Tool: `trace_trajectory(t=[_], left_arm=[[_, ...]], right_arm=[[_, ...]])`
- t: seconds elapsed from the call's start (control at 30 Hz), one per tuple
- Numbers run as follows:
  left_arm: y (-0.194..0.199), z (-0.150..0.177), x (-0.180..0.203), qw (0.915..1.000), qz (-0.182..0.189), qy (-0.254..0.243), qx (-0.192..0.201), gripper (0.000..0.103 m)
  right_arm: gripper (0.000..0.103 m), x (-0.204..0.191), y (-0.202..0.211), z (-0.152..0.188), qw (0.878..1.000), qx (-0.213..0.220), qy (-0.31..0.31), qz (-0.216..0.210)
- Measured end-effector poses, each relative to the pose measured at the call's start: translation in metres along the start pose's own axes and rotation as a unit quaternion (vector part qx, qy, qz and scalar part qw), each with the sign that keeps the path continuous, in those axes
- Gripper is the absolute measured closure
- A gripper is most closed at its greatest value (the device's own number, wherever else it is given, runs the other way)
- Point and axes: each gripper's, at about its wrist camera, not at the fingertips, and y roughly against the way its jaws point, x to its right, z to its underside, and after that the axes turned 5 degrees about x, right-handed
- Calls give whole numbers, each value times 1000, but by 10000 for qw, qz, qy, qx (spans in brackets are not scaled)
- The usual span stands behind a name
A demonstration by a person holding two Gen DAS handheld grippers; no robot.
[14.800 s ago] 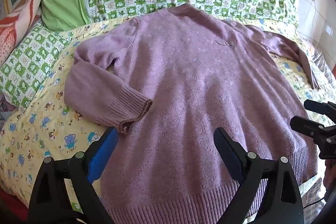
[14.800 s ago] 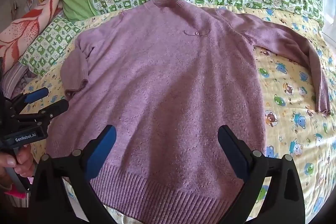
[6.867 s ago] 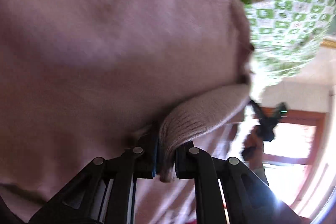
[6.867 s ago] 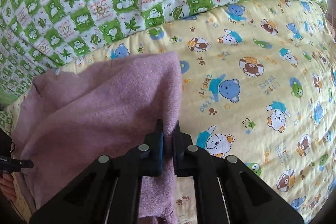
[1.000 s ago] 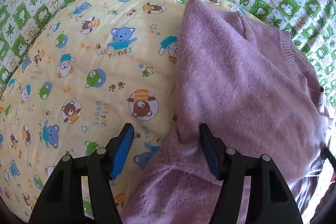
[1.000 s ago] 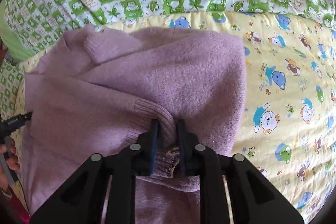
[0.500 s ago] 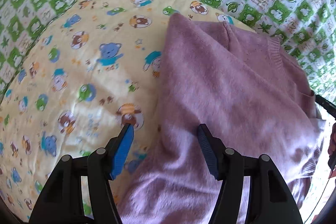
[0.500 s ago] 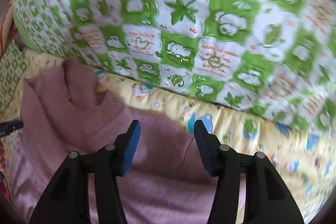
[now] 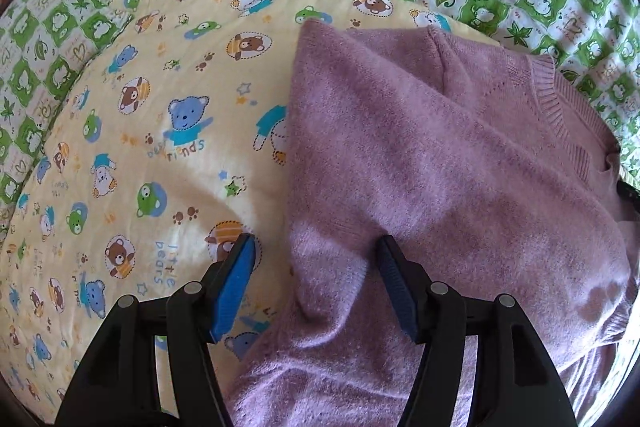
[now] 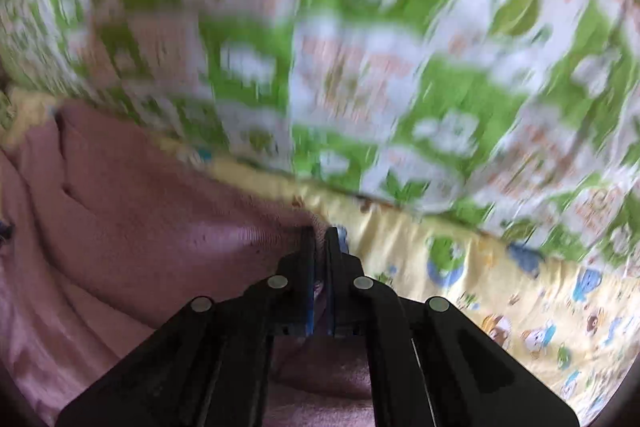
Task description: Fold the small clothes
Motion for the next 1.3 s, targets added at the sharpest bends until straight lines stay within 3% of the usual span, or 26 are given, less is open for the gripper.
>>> trace_trajectory(t=[0.1,0.17,0.23,0.3,0.43,0.57,0.77,0.97,1.07,1.3], left_arm=[[14,5,-9,9999,85,-12,59,40],[26,10,-17,9999,73,-70,84,39],[37,21,-29,9998,198,-24,45,38],[45,33,-40,9995,310,10,-22,36],[64,73,-63,9980,576,-71,-254,32],[78,120,-76,9948,771,-385,-536,31],[103,182,-98,9903,1036,-491,-783,28],[119,232,-118,9847,1374,-221,-1051,25],[131,253,-125,9829,1457,-301,-1082,23],[148,288,-138,9795,1620,-336,-1149,21]], right_arm=[[95,0,10,7,9992,119,-345,133],[85,7,34,14,9964,401,-750,-29],[63,9,65,24,9931,601,-1001,-52],[57,13,106,48,9885,870,-1212,-237],[48,-6,154,89,9842,920,-1431,-496],[45,-32,192,160,9818,667,-1652,-652],[45,-96,191,233,9773,295,-1997,-648],[45,-104,227,289,9668,259,-2471,-591],[38,-100,238,311,9560,308,-2846,-634],[37,-103,255,360,9403,204,-3308,-777]])
